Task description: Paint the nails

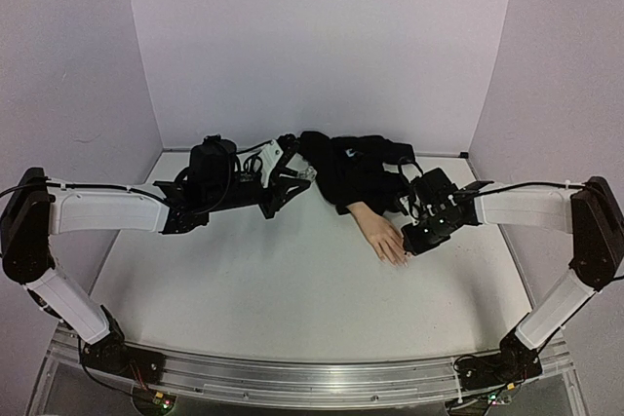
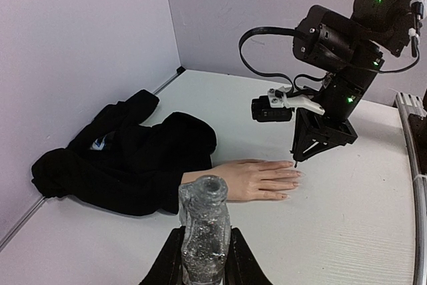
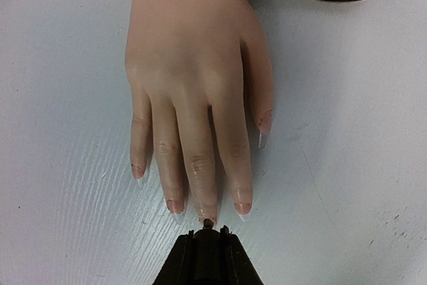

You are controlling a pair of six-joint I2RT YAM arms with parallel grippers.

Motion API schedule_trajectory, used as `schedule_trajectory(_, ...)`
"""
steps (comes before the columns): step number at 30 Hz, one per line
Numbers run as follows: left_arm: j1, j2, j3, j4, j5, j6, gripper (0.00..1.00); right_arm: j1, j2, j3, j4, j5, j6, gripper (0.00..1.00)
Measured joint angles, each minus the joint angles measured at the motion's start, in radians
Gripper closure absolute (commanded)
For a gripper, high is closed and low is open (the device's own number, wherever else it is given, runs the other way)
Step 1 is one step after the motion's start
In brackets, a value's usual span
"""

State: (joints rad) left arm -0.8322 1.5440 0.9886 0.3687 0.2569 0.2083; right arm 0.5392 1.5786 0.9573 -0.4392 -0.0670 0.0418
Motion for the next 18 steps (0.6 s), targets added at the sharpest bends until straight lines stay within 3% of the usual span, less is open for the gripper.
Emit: schedule_trajectory(18,0.000,0.000,0.000,-0.001,0.000,0.002,1.00,0.000,0.042,0.004,-0.033,0.003,-0.009,1.00)
